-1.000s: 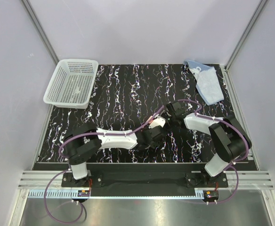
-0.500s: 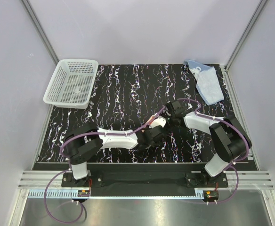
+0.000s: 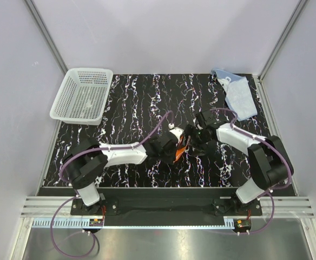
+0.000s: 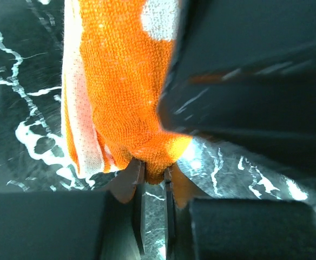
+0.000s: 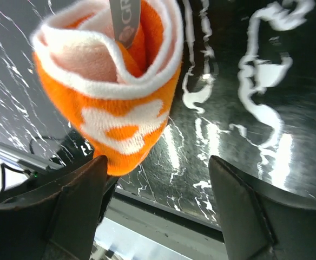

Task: Roll the towels
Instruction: Roll the towel, then place the rolled towel into the container, then move the towel to the center of the board

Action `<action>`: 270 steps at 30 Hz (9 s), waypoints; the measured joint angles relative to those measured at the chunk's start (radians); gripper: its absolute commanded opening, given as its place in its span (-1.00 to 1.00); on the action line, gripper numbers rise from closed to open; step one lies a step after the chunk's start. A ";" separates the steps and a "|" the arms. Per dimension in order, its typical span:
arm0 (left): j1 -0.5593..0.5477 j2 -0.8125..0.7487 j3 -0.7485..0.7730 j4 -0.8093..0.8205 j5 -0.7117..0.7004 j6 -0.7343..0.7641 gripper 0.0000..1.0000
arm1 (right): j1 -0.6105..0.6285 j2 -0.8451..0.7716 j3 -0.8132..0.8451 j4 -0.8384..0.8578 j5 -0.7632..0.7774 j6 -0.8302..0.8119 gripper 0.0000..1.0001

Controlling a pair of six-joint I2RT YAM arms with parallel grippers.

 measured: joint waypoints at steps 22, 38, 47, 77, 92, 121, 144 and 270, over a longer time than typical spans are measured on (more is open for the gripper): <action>0.327 0.022 -0.049 0.097 0.580 -0.173 -1.00 | -0.064 -0.203 -0.266 0.352 -0.020 0.108 0.66; 0.385 0.096 -0.055 0.199 0.764 -0.247 -1.00 | -0.064 -0.024 -0.356 0.857 -0.048 0.187 0.59; 0.436 0.134 -0.102 0.333 0.886 -0.341 -1.00 | -0.053 0.092 -0.356 1.038 -0.084 0.224 0.43; 0.476 -0.130 -0.180 0.409 0.959 -0.439 0.21 | -0.010 -0.210 -0.264 0.719 -0.062 0.135 -0.81; 0.477 -0.160 -0.115 0.415 0.935 -0.469 0.25 | -0.010 -0.372 -0.171 0.537 -0.084 0.161 -0.83; 0.498 -0.232 -0.134 0.566 0.962 -0.530 -1.00 | -0.027 -0.251 -0.232 1.032 -0.285 0.568 -0.65; 0.919 -0.396 -0.010 0.359 0.913 -0.542 -1.00 | -0.011 -0.436 -0.037 0.217 0.016 0.200 0.79; 1.393 -0.113 0.296 0.015 0.597 -0.423 0.51 | -0.057 -0.061 0.366 -0.068 0.166 -0.111 0.77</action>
